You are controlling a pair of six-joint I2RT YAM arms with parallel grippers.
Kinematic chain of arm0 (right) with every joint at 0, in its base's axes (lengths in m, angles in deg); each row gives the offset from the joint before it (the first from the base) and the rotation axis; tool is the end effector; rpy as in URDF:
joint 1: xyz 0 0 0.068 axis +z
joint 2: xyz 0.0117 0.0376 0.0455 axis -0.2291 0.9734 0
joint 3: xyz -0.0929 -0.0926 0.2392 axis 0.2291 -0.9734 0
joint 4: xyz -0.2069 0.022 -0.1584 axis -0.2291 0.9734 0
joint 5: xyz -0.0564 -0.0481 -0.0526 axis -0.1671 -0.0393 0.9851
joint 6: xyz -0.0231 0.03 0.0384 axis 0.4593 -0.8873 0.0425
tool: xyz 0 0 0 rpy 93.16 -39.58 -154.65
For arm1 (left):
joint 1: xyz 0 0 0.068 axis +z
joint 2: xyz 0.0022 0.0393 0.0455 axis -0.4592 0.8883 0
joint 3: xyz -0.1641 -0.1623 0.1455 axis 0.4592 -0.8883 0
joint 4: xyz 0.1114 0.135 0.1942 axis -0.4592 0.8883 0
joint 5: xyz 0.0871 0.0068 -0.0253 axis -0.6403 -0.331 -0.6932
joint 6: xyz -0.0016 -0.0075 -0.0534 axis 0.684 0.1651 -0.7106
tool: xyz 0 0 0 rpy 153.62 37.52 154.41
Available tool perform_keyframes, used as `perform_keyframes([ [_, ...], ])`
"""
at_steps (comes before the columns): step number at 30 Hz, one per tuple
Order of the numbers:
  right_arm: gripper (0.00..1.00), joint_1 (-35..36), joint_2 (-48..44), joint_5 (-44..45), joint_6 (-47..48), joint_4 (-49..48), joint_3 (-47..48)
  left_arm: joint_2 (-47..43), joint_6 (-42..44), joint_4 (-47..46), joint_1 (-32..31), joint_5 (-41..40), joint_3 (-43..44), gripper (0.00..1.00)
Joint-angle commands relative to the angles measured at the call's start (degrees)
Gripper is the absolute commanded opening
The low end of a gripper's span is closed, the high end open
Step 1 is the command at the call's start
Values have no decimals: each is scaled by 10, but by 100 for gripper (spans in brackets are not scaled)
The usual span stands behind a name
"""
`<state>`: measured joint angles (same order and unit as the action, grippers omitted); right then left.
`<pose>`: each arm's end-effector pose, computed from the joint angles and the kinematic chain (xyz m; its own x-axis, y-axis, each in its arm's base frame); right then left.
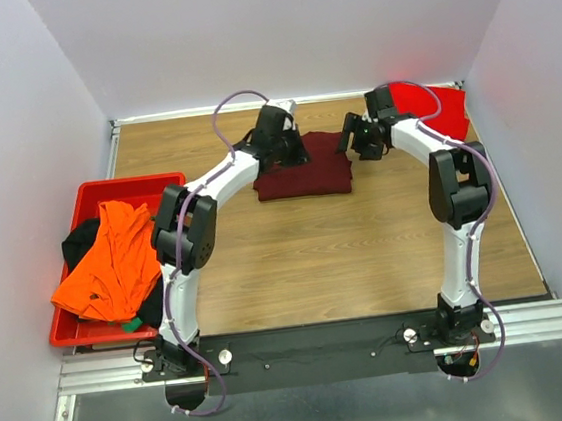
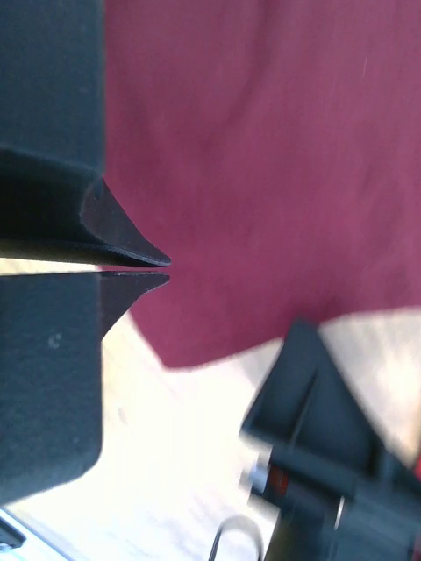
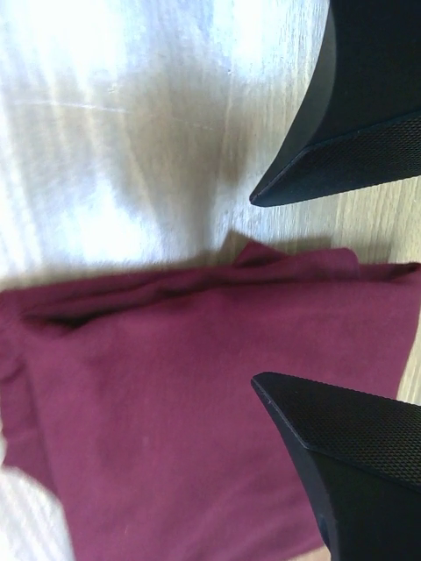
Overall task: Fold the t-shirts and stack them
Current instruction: Neatly place the folded tshirt to the corner
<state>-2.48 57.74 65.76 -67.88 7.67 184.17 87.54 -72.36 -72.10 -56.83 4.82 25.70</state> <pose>0.4653 0.0947 0.1865 -0.8150 0.3017 -0.4948 0.0915 0.9101 0.4041 0.4230 -0.2495 0.2260 -0.7804 -0.1551 -0.6057 0.2777 0.7820 -0.5581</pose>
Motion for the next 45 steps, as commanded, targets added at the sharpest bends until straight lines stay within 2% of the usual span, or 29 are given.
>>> perform_keyframes([
  [1,82,1,14,-11,-15,-20,-22,0,-2,-2,-19,7,1,11],
  [13,76,2,24,-34,-33,-51,-59,60,0,9,-75,-11,16,8],
  [22,70,17,39,-39,-52,-68,-74,86,3,20,-86,-19,29,6],
  [27,63,30,60,-34,-62,-74,-65,85,6,26,-86,-23,31,6],
  [31,52,36,74,-27,-67,-75,-57,85,10,34,-86,-24,39,5],
  [34,38,39,83,-17,-69,-74,-52,81,16,49,-86,-28,56,5],
  [35,30,40,87,-18,-69,-74,-50,79,17,56,-86,-29,70,5],
  [37,22,42,90,-13,-70,-74,-47,73,25,76,-86,-36,84,4],
  [40,1,44,96,1,-69,-74,-42,57,33,99,-81,-44,110,4],
  [45,0,44,71,59,-53,-70,-39,0,45,118,-53,-47,118,4],
])
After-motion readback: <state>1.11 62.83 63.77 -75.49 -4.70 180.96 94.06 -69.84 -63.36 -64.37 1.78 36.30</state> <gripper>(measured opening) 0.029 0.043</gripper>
